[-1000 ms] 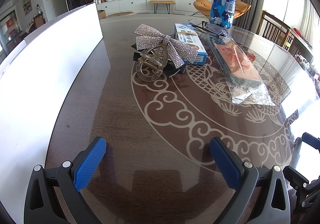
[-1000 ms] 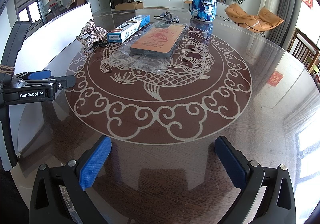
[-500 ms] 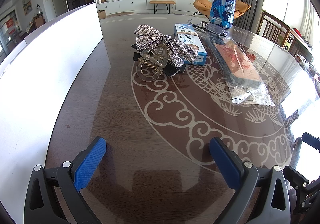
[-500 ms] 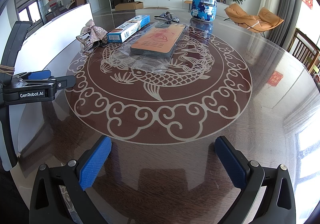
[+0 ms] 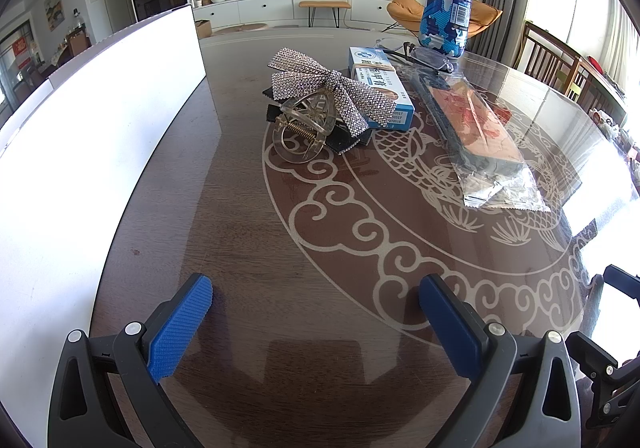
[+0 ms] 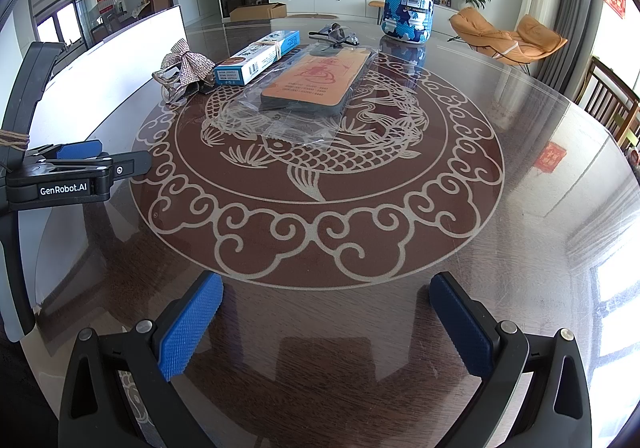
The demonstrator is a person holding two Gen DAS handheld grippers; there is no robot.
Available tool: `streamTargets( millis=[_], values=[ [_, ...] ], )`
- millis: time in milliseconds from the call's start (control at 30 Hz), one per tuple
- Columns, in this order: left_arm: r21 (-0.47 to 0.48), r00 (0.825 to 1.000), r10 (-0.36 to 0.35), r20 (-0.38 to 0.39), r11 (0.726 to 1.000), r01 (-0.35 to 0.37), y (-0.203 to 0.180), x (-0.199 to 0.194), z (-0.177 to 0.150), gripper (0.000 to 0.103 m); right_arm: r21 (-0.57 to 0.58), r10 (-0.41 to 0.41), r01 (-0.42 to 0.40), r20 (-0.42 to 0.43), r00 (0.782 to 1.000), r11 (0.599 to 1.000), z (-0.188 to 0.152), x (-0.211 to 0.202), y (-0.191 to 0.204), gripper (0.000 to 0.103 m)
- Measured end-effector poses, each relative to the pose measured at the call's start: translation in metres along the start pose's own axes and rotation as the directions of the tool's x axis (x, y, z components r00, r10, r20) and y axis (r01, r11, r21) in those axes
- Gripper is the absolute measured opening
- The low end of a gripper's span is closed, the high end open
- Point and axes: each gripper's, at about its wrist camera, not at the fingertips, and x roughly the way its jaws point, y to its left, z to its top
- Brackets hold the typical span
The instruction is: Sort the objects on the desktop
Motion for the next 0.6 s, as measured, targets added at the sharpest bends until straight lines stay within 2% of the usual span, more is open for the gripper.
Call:
streamTargets(
  millis=[600],
  values=[
    [0.0,1.0,0.0,0.0,1.0,0.0,-0.0001,-0.0002,0.0,0.103,0.0,0.0,0.0,0.0,1.0,1.0,-0.0001,0.0002,-0.0002,0.103]
  ],
)
